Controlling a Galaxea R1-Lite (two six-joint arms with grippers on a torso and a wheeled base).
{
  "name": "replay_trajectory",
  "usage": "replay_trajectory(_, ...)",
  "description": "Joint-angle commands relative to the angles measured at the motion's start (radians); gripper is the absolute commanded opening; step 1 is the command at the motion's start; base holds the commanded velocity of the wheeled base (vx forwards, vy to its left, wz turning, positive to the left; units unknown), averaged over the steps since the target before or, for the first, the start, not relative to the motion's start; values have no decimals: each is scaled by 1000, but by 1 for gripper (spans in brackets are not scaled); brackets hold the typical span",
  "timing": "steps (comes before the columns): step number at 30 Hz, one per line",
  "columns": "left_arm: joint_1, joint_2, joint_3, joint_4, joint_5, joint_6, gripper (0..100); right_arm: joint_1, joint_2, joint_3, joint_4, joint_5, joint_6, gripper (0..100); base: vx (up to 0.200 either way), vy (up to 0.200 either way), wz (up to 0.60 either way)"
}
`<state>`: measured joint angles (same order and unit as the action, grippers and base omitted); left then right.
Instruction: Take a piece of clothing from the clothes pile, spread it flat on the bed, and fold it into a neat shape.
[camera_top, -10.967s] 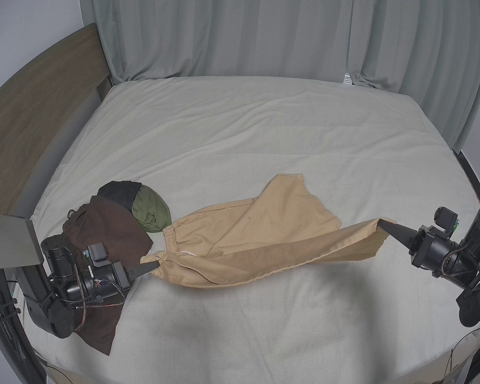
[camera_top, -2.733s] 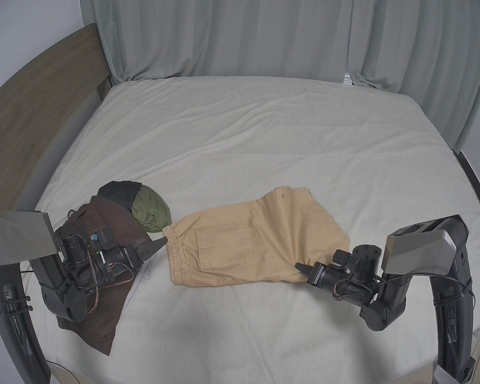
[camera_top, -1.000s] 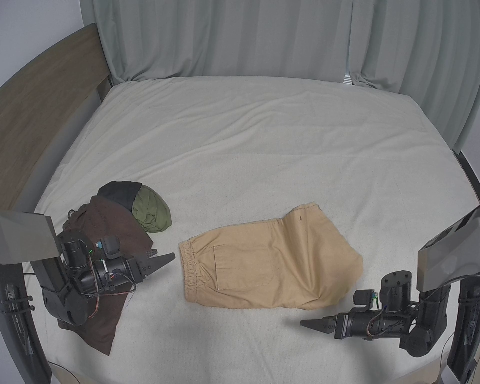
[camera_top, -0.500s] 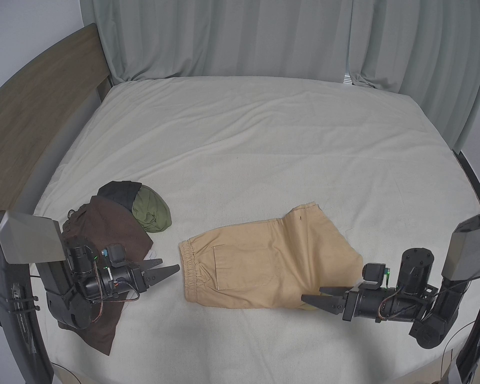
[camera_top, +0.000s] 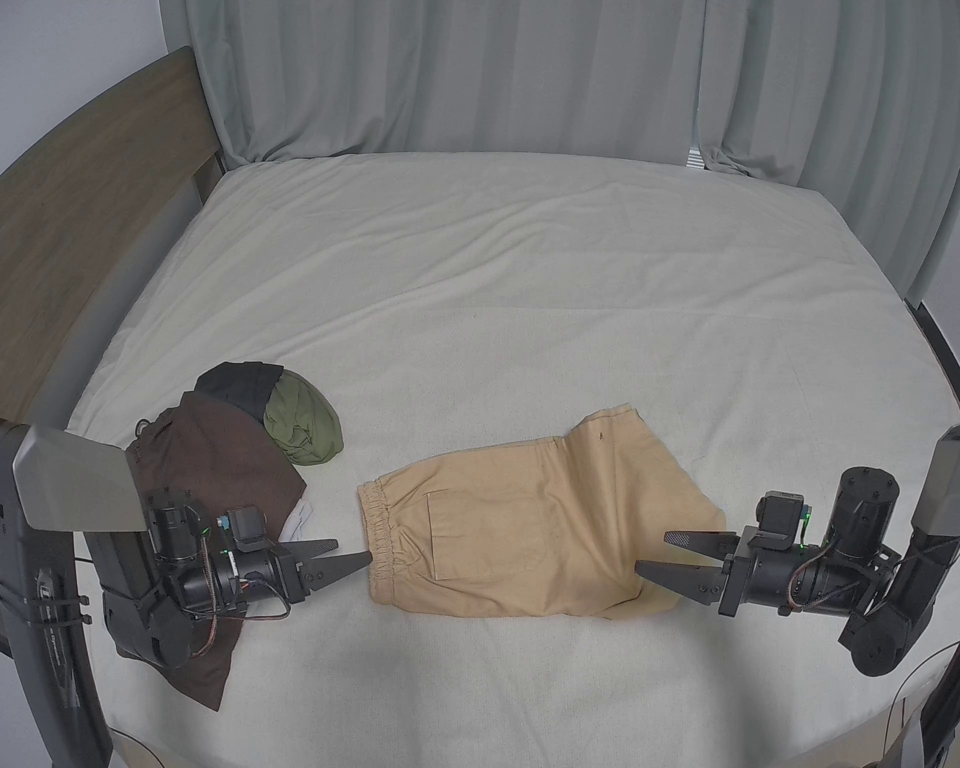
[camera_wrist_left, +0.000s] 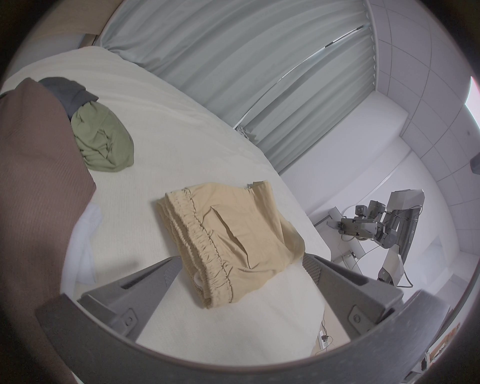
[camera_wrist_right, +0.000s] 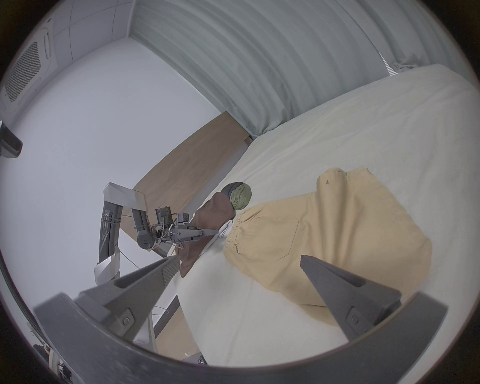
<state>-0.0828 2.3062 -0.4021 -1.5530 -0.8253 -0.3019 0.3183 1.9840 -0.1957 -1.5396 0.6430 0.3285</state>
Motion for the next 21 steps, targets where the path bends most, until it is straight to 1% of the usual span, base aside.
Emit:
replay_trajectory(1, -5, 36, -3, -1, 0, 0, 100, -4, -7, -1, -1, -2, -2, 100, 0, 0, 0)
replay_trajectory(10, -15, 101, -20, -1, 0, -2, 100, -13, -13, -1, -1, -3, -6, 100, 0, 0, 0)
replay_trajectory(21, -26, 206, -75, -1, 9, 0, 100, -13, -13, -1, -1, -3, -6, 100, 0, 0, 0)
